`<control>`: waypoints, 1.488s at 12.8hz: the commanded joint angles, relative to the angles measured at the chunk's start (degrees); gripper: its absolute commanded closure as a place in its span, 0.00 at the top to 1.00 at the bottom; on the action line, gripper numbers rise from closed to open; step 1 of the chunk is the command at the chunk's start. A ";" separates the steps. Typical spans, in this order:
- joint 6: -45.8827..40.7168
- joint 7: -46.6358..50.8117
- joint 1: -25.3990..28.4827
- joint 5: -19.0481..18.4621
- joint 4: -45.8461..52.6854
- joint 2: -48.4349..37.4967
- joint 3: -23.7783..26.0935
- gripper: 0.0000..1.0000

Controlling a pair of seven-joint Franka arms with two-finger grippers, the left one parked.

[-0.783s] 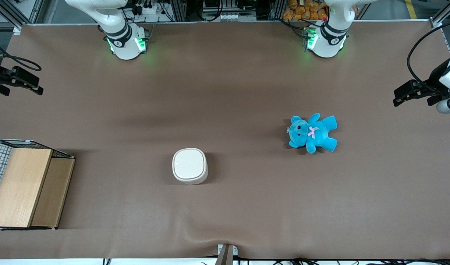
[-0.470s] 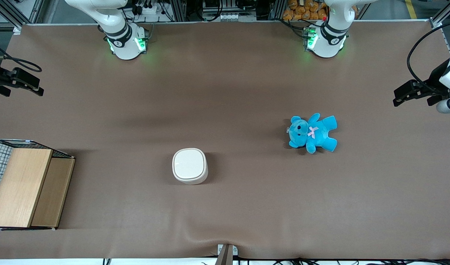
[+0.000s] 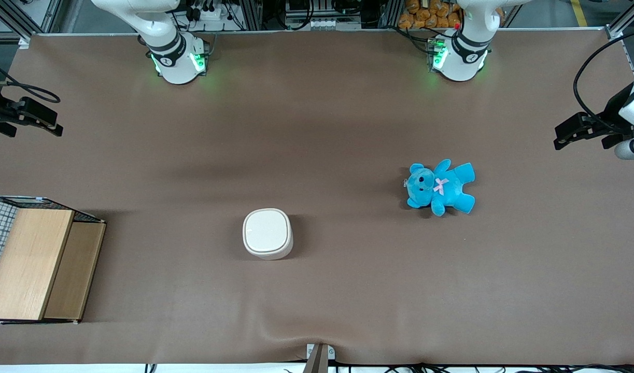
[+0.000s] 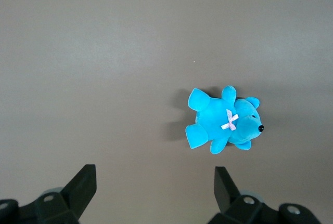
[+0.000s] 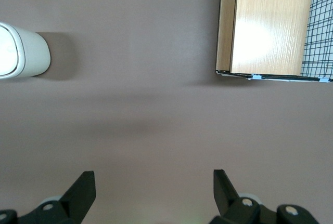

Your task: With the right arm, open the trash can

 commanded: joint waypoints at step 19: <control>-1.67 5.75 4.19 1.14 5.60 10.17 6.29 0.34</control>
